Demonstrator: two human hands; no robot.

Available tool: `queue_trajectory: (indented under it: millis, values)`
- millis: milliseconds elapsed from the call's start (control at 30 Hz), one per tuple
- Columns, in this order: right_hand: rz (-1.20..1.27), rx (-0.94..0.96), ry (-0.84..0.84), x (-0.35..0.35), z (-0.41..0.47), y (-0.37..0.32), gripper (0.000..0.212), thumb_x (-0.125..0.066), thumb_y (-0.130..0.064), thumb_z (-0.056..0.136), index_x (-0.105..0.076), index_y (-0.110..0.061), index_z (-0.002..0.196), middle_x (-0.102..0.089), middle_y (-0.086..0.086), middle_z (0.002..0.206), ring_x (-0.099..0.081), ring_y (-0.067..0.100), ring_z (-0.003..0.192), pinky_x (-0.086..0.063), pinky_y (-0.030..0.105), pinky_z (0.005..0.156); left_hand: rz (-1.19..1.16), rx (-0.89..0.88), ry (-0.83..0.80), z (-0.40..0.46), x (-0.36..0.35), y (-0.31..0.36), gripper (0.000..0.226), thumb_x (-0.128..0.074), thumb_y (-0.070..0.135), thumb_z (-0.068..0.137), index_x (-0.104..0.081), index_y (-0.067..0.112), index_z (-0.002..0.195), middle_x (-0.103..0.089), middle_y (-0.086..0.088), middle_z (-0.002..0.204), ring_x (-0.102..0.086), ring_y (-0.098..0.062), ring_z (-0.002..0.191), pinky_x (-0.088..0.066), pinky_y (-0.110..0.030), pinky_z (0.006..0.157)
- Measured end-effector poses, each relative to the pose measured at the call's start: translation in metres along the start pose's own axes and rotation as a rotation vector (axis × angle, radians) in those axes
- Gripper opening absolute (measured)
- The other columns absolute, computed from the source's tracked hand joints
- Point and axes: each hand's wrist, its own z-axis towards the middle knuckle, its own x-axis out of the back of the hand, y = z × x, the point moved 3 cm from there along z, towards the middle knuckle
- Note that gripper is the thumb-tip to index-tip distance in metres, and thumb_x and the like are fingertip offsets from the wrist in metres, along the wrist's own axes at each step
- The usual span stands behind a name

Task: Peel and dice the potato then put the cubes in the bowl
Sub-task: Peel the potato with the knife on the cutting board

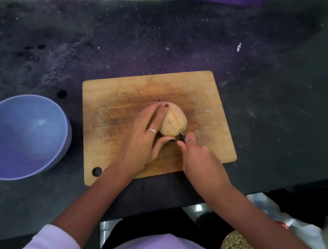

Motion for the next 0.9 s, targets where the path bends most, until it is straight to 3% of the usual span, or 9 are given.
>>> queue_trajectory:
  millis: [67,167,300,600,700,900]
  values:
    - [0.032,0.014,-0.026,0.008,-0.001,0.0,0.033,-0.021,-0.038,0.104,-0.038,-0.014,0.119,-0.033,-0.005,0.062,-0.048,0.023,0.058,-0.03,0.033,0.046,0.024,-0.111,0.002,0.0,-0.002,0.004,0.051,-0.047,0.03,0.099,-0.04,0.004,0.143,-0.035,-0.016,0.151,-0.028,-0.027,0.142,-0.026,-0.037,0.116]
    - [0.027,0.003,-0.045,0.018,-0.006,-0.002,0.034,-0.021,-0.037,0.104,-0.039,-0.012,0.119,-0.033,-0.005,0.064,-0.032,0.015,0.052,-0.028,0.033,0.048,-0.005,-0.129,0.0,0.0,-0.002,0.006,0.048,-0.041,0.03,0.102,-0.042,0.003,0.142,-0.038,-0.014,0.15,-0.029,-0.026,0.142,-0.029,-0.037,0.115]
    - [-0.011,-0.037,-0.047,0.025,-0.012,-0.008,0.035,-0.019,-0.036,0.105,-0.04,-0.012,0.121,-0.029,-0.005,0.066,-0.032,0.017,0.059,-0.018,0.028,0.044,-0.009,-0.112,-0.006,0.0,-0.002,0.006,0.05,-0.036,0.033,0.103,-0.042,0.003,0.142,-0.039,-0.013,0.149,-0.031,-0.025,0.141,-0.023,-0.029,0.118]
    - [-0.032,-0.06,-0.092,0.027,-0.008,-0.012,0.033,-0.019,-0.035,0.104,-0.039,-0.013,0.118,-0.032,-0.005,0.065,-0.028,0.01,0.051,-0.02,0.027,0.043,-0.029,-0.053,-0.024,0.002,-0.003,0.004,0.051,-0.032,0.04,0.102,-0.039,0.011,0.143,-0.037,-0.009,0.15,-0.029,-0.023,0.142,-0.02,-0.022,0.115]
    - [-0.04,-0.043,-0.086,0.017,-0.007,-0.005,0.03,-0.018,-0.037,0.104,-0.036,-0.016,0.114,-0.031,-0.005,0.062,-0.033,0.015,0.051,-0.019,0.028,0.043,-0.003,-0.098,-0.014,0.002,-0.006,0.007,0.049,-0.038,0.036,0.1,-0.043,0.008,0.141,-0.038,-0.011,0.149,-0.029,-0.024,0.142,-0.021,-0.025,0.116]
    - [-0.025,-0.036,-0.072,-0.001,-0.009,0.001,0.026,-0.015,-0.039,0.103,-0.028,-0.019,0.112,-0.031,-0.005,0.061,-0.054,0.031,0.071,-0.025,0.035,0.049,0.06,-0.155,-0.016,-0.001,-0.008,0.011,0.047,-0.043,0.03,0.1,-0.048,0.004,0.138,-0.041,-0.015,0.147,-0.031,-0.028,0.141,-0.03,-0.036,0.115]
